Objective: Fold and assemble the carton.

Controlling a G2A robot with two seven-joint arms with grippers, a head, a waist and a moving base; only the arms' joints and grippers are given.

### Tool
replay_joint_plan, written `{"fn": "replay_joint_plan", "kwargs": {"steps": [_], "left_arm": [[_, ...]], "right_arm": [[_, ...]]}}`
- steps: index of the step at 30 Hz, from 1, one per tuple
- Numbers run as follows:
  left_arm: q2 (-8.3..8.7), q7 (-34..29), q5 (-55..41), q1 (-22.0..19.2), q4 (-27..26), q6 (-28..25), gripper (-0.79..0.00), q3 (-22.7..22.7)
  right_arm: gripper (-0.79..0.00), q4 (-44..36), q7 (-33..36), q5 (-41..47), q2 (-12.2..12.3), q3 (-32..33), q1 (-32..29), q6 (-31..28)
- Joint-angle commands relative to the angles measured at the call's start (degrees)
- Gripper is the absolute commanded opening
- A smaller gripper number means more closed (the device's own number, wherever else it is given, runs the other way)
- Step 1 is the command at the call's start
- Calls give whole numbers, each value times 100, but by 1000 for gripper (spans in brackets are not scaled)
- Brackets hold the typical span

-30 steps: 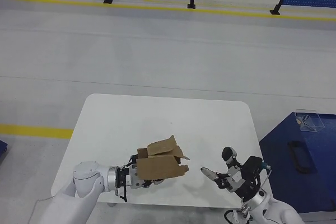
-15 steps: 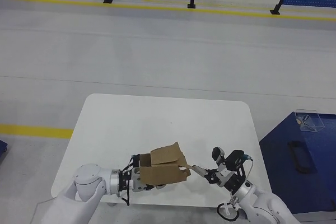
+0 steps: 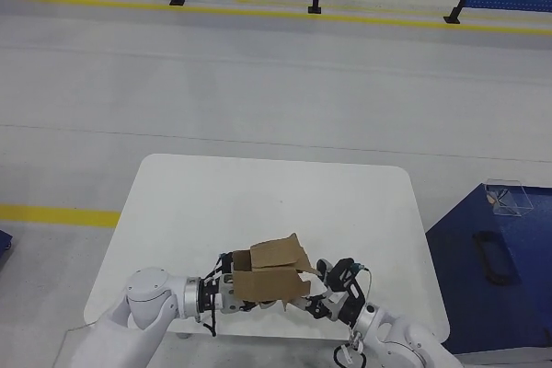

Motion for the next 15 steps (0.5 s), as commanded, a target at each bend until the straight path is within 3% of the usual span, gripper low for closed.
{"fn": "replay_joint_plan", "kwargs": {"steps": [1,15], "left_arm": [[-3,14,-16,-26,32,-9,-785,33],[-10,322,-104,-166,298,1,-785,112]], "right_arm": [[0,-8,-25,87,-7,16,50,-18],[0,-646,-155,437,87,888,-461,-213]]}}
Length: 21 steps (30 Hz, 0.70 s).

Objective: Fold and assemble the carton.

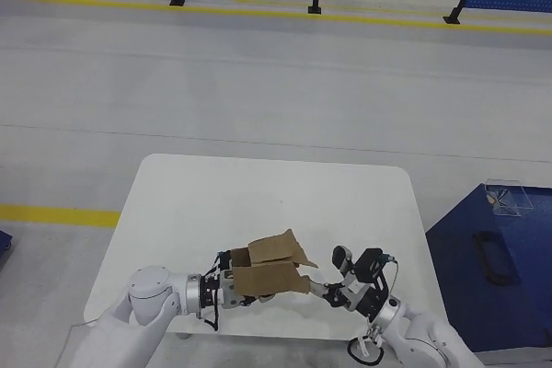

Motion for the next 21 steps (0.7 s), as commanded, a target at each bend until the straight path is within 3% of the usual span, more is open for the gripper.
{"fn": "replay_joint_plan", "kwargs": {"steps": [1,13,21], "left_arm": [[-4,47,-24,-23,25,38,-785,23],[-15,134,-139,-106,-2,11,-785,100],[33,-202,49,-8,-206,-237,-785,114]], "right_arm": [[0,-102,11,6,5,36,-65,-37],[0,-51,62,-6,-23,-5,44,78],[0,176,242,209,-22,205,137,226]]}}
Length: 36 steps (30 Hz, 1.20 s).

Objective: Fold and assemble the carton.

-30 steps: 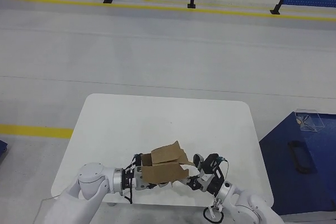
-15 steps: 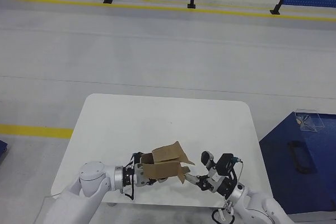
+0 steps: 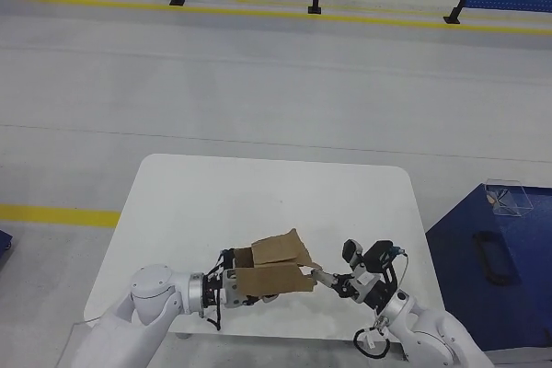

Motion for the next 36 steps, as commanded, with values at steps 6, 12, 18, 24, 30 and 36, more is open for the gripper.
{"fn": "replay_joint_plan", "kwargs": {"steps": [6,12,18,24,30,36], "left_arm": [[55,-503,301,135,-283,-266,-785,105],[98,-695,375,259,-468,-330,-785,121],[117,-580,305,271,-363,-305,-785,65],[121,-530,278,222,-171,-199,-785,113],[122,-445,386,187,-149,-310,-785,184],[149,-314,535,276,-262,-454,-785,166]], "right_arm": [[0,136,17,-154,-37,-199,154,117],[0,177,-69,-196,-70,-327,223,184],[0,86,-323,-23,-63,-96,47,99],[0,-423,-723,400,-30,367,-490,-379],[0,-662,-407,-44,-22,234,-730,-396],[0,-363,-255,-149,-82,-252,-390,-219]]}}
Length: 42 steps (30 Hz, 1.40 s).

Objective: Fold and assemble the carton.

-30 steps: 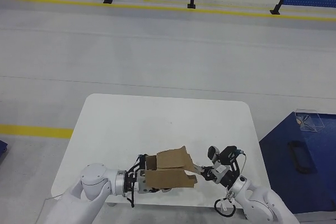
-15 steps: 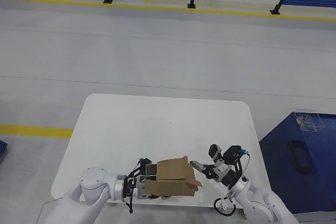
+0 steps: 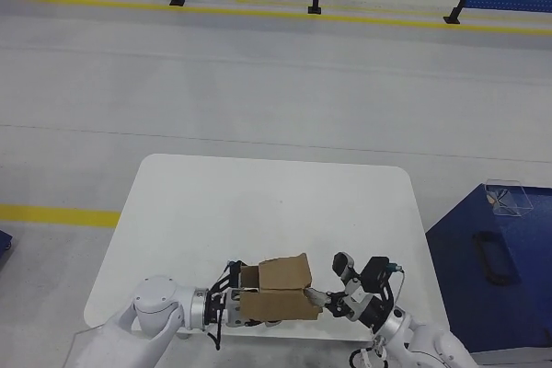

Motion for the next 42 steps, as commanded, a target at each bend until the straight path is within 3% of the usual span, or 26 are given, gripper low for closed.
{"fn": "replay_joint_plan", "kwargs": {"steps": [1,9,23,34,42], "left_arm": [[11,37,21,37,-34,-30,-785,-21],[47,144,42,112,-72,-129,-785,-128],[67,373,24,211,-182,-359,-785,-197],[47,367,249,136,-113,-352,-785,67],[26,470,82,44,-52,-413,-785,57]], "right_arm": [[0,80,-11,-27,-18,-114,95,38],[0,141,-43,67,-33,-107,174,21],[0,-56,-76,332,11,457,-121,-139],[0,222,298,128,-59,-184,328,23],[0,311,171,323,-67,-97,375,-37]]}}
